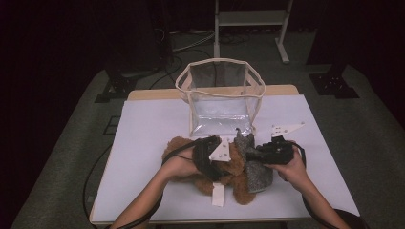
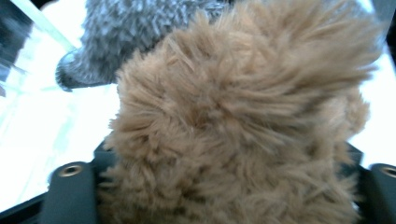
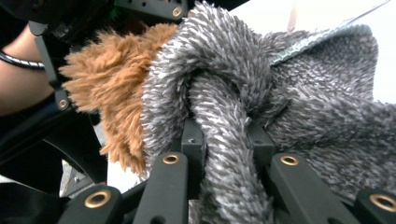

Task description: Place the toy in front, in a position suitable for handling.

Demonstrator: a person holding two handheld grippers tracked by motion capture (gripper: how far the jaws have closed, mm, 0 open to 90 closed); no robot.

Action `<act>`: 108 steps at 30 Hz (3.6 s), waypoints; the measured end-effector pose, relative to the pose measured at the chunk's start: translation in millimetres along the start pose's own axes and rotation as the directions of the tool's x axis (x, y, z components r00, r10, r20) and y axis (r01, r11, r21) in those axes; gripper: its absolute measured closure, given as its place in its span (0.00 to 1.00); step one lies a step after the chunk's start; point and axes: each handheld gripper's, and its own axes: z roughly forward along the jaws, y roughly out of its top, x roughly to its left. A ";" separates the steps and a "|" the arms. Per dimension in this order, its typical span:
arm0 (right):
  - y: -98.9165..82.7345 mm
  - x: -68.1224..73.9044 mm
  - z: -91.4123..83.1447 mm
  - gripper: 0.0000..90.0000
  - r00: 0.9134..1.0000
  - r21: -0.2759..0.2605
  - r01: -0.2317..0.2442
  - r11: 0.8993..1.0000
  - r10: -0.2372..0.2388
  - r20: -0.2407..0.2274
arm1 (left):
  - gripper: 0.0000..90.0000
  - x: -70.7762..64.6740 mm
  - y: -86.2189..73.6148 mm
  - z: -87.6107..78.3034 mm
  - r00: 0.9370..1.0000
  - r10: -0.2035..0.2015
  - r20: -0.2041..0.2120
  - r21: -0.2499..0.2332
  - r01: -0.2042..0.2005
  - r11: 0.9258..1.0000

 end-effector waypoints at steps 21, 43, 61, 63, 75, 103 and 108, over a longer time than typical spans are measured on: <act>-1.5 18.8 -17.8 0.82 1.000 -0.004 0.031 1.000 -0.031 0.001 | 0.35 9.2 -7.4 -19.9 0.985 -0.165 0.043 -0.147 0.169 0.975; -35.1 3.4 -68.2 0.82 0.988 0.066 -0.073 0.995 0.063 0.141 | 0.33 15.7 5.6 -6.0 0.984 -0.177 0.036 -0.103 0.180 0.978; -62.9 -16.4 -115.2 0.52 0.918 0.145 -0.110 0.983 0.045 0.393 | 0.16 18.9 6.9 -6.4 0.987 -0.146 0.069 -0.078 0.151 0.985; -56.7 -13.8 -116.0 0.47 0.918 0.134 -0.093 0.987 0.033 0.394 | 0.12 18.7 7.8 -10.2 0.988 -0.136 0.066 -0.088 0.142 0.986; -27.7 -2.0 -98.8 0.42 0.925 0.166 -0.019 0.986 -0.046 0.376 | 0.10 16.3 -3.0 -33.6 0.992 -0.128 0.026 -0.095 0.129 0.987; -40.0 0.5 -105.2 0.39 0.958 0.055 -0.008 0.998 -0.008 0.288 | 0.10 14.0 -27.4 -49.1 0.989 -0.145 0.011 -0.099 0.146 0.984; -21.6 14.0 -82.6 0.35 0.976 0.058 0.063 0.996 -0.073 0.204 | 0.10 11.9 -38.5 -57.5 0.986 -0.165 -0.001 -0.112 0.164 0.980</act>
